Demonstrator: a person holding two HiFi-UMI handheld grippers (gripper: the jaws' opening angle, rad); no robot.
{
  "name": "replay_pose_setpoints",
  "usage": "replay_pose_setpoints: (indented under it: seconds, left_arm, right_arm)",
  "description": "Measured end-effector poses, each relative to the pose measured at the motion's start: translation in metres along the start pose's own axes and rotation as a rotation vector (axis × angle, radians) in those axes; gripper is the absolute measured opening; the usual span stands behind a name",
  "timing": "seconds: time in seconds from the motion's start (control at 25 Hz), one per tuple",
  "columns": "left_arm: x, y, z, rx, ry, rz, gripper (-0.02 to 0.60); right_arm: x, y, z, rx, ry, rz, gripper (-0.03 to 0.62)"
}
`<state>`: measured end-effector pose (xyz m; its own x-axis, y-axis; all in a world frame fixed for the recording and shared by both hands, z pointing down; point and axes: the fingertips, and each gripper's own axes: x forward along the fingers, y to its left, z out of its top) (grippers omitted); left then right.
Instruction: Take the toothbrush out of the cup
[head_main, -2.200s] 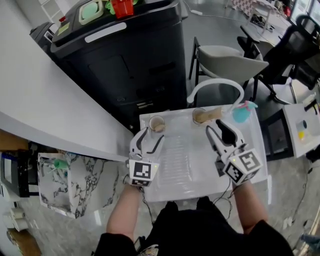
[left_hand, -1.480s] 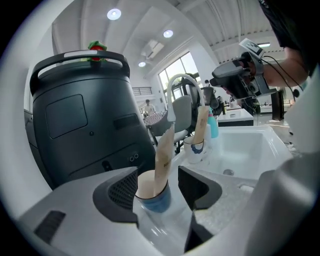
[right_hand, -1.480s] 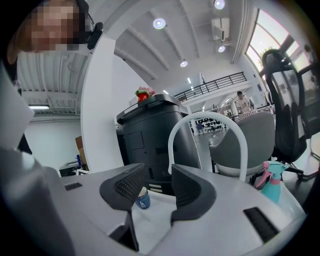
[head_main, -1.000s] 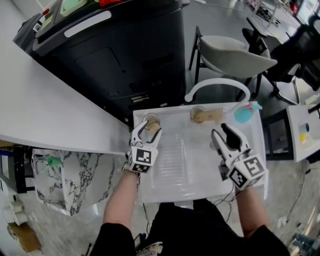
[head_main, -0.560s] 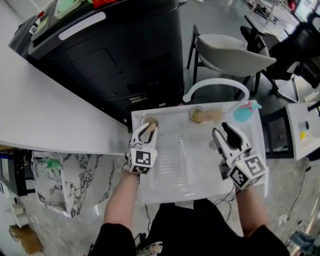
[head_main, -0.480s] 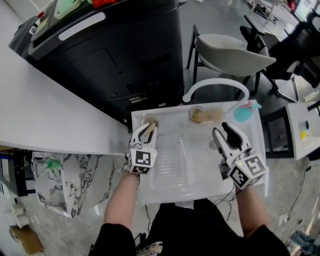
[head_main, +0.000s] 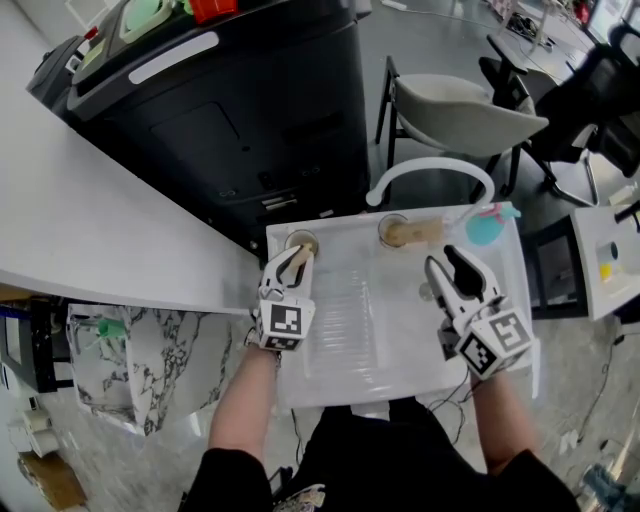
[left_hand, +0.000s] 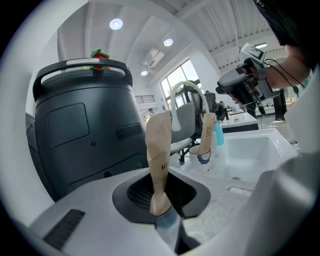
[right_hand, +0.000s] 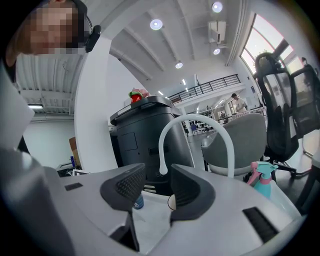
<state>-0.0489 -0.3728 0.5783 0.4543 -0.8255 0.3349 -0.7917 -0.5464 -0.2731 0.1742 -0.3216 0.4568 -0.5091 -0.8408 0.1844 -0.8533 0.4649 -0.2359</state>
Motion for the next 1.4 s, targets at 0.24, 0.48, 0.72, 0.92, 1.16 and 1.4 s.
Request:
replay_pose_setpoints:
  seconds: [0.24,0.48,0.72,0.92,1.16,1.4]
  left_arm:
    - [-0.015,0.007,0.025,0.023,-0.031,0.022,0.041]
    - [-0.029,0.011,0.045,-0.033,-0.095,0.031,0.041]
    - [-0.054,0.017,0.076,-0.061,-0.159,0.051,0.04]
    - [-0.083,0.021,0.101,-0.09,-0.201,0.067,0.04]
    - [-0.119,0.022,0.124,-0.092,-0.212,0.096,0.038]
    - [-0.155,0.02,0.143,-0.134,-0.233,0.109,0.038]
  right_arm:
    - [-0.005,0.006,0.008,-0.006,-0.02,0.006,0.158]
    - [-0.009,0.014,0.014,-0.013,-0.035,0.013,0.158]
    - [-0.014,0.024,0.018,-0.018,-0.049,0.02,0.16]
    - [-0.021,0.033,0.02,-0.025,-0.062,0.027,0.16]
    - [-0.029,0.048,0.022,-0.032,-0.077,0.035,0.161]
    - [-0.036,0.066,0.025,-0.047,-0.091,0.043,0.161]
